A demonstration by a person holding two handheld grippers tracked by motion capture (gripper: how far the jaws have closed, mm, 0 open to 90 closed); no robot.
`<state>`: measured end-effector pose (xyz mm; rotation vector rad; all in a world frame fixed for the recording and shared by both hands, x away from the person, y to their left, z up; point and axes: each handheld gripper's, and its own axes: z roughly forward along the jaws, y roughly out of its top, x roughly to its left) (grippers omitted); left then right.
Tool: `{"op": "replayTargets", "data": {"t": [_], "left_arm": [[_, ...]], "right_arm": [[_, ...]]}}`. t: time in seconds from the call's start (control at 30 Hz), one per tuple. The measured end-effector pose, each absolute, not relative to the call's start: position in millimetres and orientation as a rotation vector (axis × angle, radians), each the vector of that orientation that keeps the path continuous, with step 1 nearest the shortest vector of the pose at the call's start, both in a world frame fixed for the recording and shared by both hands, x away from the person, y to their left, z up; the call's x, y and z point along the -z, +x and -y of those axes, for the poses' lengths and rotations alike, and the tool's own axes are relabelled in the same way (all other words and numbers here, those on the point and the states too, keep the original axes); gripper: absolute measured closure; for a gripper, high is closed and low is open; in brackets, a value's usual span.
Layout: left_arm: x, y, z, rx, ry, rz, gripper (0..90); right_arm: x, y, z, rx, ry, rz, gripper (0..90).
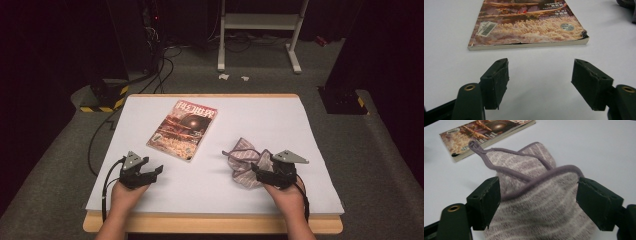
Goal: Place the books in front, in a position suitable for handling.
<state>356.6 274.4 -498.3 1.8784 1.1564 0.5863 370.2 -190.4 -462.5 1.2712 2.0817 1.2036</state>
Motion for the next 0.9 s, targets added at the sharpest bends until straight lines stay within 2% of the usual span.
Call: {"op": "replayTargets", "data": {"t": [0.17, 0.67, 0.87, 0.9], "left_arm": [[497.8, 355.5, -273.7, -0.596, 1.878, -1.154, 28.6], [499.4, 356.0, -270.3, -0.594, 1.898, -1.150, 28.1], [498.9, 355.4, -269.5, -0.596, 1.899, -1.145, 28.1], [499.1, 355.2, -269.1, -0.594, 1.900, -1.146, 28.1]], "right_arm": [[471.5, 378.9, 175.6, -1.148, 1.277, -2.130, 15.4], [502.7, 383.7, 166.1, -1.018, 1.333, -2.227, 15.8], [503.7, 384.3, 159.4, -0.974, 1.329, -2.223, 22.4], [503.6, 384.6, 158.6, -0.962, 1.324, -2.221, 27.5]]}}
